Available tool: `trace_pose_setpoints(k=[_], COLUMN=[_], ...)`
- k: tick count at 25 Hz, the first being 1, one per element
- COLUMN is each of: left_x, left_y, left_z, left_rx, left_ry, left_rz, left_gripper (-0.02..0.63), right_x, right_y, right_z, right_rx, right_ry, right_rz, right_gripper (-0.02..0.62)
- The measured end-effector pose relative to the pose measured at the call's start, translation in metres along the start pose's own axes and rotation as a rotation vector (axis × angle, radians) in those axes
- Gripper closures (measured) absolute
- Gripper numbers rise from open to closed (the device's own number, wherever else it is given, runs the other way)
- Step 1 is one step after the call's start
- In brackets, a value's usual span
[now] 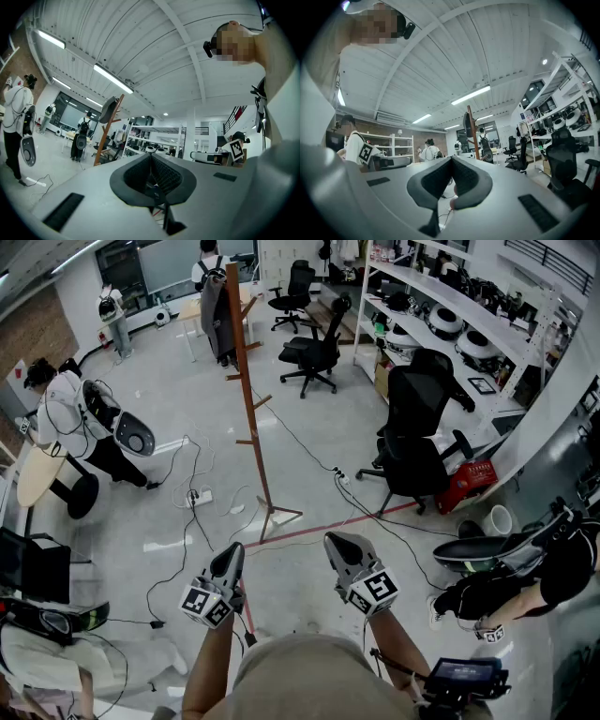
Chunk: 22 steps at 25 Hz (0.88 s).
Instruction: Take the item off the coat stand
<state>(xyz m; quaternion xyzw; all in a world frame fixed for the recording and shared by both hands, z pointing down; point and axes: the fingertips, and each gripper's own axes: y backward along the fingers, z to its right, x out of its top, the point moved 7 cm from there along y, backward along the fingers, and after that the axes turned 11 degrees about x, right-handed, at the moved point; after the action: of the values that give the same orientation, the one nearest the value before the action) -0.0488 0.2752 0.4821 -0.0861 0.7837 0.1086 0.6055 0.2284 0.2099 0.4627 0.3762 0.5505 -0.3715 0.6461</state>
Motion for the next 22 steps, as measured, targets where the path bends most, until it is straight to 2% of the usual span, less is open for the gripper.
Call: trace_pose_setpoints(k=[10,15,17,22], left_x=[0.0,-0.002,-0.003,0.002], left_y=[0.006,0.007,0.005,-0.009], left_z=[0.02,0.023,0.023,0.006], left_rx=[0.031,0.043,0.051,0.033], left_ry=[-0.004,0.0,0.014,0.023], left_rz=[0.018,-0.016,-0.026,-0.014], left_gripper=[0.586,0.586,0.586,0.586], right_x=[-0.006,-0.005,-0.01,-0.016], right_y=[0.02,0.022,0.02,0.002], right_z=[0.003,0.001,0.003,0.014], right_rx=[0.021,0.075,0.079,0.085], right_ry=[-0.009,-0.13,-0.142,-0.136], right_rz=[0.001,0.042,0.03,0.007], right_gripper=[0.58,0.575,0.573,0.512])
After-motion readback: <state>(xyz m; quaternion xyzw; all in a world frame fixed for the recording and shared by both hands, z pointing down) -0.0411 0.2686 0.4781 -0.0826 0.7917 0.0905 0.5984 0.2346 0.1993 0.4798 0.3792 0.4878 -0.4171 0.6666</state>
